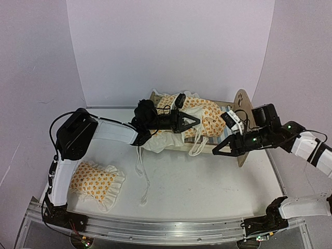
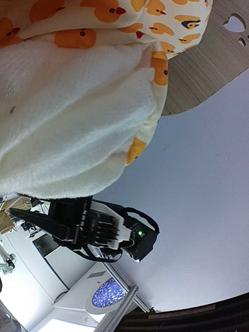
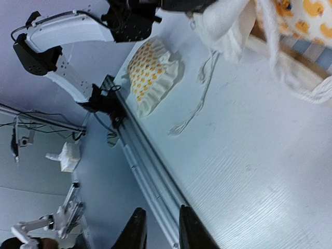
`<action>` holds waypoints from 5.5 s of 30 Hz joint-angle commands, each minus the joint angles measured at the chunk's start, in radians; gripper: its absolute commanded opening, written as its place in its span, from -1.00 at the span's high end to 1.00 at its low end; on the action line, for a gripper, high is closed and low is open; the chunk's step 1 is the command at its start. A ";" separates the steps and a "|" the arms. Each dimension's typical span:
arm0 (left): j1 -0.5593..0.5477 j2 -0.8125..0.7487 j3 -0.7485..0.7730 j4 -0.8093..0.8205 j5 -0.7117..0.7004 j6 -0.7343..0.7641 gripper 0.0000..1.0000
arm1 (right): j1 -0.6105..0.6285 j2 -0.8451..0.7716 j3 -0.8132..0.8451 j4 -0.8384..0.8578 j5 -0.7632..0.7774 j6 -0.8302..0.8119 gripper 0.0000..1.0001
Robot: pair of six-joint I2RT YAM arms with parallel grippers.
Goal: Set up the pet bed
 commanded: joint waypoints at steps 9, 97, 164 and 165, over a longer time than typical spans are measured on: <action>-0.005 -0.017 0.035 0.054 -0.004 0.005 1.00 | -0.004 0.023 -0.251 0.827 0.347 -0.004 -0.23; -0.008 -0.019 0.051 0.057 -0.002 -0.002 1.00 | 0.136 0.312 -0.276 1.092 0.607 0.084 0.17; -0.125 0.107 0.047 0.036 -0.289 0.170 1.00 | 0.053 0.327 0.290 0.043 1.744 -0.262 1.00; -0.125 0.106 0.047 0.036 -0.286 0.171 1.00 | 0.053 0.323 0.285 0.037 1.764 -0.252 1.00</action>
